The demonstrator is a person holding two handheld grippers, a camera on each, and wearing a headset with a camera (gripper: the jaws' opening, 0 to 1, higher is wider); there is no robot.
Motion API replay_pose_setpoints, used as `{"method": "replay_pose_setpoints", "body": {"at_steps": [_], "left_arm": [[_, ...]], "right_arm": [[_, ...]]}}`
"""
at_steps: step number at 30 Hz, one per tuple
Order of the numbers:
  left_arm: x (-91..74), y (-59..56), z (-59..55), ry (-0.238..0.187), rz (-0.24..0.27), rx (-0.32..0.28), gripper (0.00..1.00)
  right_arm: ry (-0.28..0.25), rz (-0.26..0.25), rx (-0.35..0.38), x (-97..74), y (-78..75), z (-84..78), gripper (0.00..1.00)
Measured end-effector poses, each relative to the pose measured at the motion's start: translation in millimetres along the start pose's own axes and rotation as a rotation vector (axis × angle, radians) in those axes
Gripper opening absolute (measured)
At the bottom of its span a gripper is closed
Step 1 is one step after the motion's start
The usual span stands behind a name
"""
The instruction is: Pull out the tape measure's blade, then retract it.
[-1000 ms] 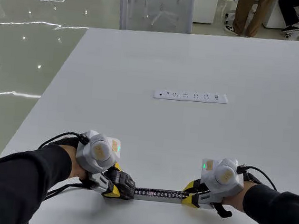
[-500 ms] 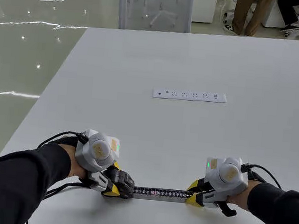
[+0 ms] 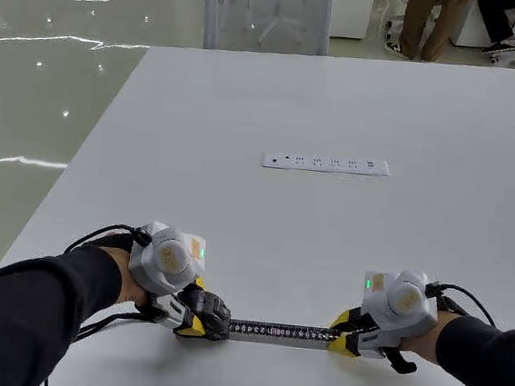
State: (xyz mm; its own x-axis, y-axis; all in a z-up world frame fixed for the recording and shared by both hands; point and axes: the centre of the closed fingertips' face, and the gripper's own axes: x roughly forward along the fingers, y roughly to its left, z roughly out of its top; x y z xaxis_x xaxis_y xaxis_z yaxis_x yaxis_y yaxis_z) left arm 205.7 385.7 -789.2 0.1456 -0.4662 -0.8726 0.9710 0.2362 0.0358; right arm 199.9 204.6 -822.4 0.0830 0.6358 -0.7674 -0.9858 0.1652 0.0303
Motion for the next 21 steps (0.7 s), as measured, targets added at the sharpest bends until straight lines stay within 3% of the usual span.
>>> {"method": "replay_pose_setpoints", "body": {"at_steps": [21], "left_arm": [[0.1,-0.5,0.7,0.000,0.001,0.001,0.31]], "right_arm": [[0.006,-0.018,0.000,-11.0,-5.0,-15.2,0.10]]}}
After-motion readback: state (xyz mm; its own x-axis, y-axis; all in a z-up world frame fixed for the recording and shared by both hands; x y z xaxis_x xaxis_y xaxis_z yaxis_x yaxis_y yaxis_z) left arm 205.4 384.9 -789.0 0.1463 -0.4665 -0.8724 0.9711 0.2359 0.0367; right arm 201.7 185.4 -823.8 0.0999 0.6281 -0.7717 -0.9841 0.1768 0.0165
